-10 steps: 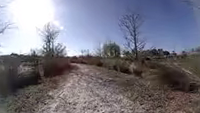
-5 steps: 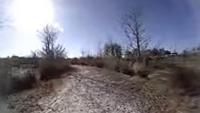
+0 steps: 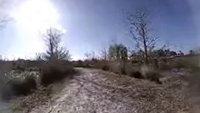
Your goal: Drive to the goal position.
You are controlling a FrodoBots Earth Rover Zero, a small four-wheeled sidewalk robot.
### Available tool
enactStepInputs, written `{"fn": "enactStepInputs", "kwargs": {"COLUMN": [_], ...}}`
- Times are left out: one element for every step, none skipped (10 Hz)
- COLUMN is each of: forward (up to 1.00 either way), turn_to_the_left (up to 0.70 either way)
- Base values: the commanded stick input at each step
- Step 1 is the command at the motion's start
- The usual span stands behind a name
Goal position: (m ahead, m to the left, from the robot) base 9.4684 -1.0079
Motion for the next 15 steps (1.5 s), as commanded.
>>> {"fn": "enactStepInputs", "kwargs": {"forward": [0.7, 0.7, 0.7, 0.7, 0.7, 0.7, 0.7, 0.7, 0.7, 0.7, 0.7, 0.7, 0.7, 0.7, 0.7], "turn_to_the_left": [0.07, 0.06, 0.04, 0.04, 0.04, 0.04, 0.04, 0.01, 0.0, 0.0, 0.0, 0.0, 0.0, 0.0, 0.0]}}
